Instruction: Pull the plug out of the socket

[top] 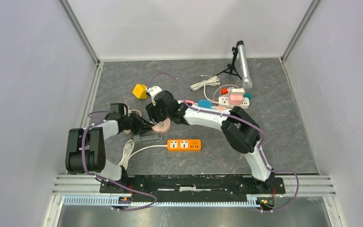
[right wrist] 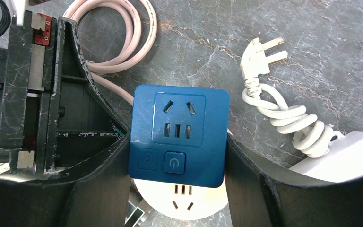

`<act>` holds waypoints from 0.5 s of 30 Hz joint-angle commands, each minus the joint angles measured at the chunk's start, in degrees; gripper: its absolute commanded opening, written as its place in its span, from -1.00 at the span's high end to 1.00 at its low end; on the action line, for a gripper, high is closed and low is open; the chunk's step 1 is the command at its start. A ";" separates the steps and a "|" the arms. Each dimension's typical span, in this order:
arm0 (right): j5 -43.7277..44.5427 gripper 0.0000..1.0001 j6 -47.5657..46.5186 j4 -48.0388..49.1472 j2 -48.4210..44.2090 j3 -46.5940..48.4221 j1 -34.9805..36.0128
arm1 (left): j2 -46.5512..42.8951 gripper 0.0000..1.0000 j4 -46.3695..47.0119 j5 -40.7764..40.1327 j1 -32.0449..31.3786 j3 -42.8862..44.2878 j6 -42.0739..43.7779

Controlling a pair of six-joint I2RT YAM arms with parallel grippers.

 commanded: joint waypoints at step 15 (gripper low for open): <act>-10.19 1.00 1.43 11.58 -6.06 -3.68 -0.60 | 3.22 0.78 -10.59 -9.17 -0.95 0.23 4.37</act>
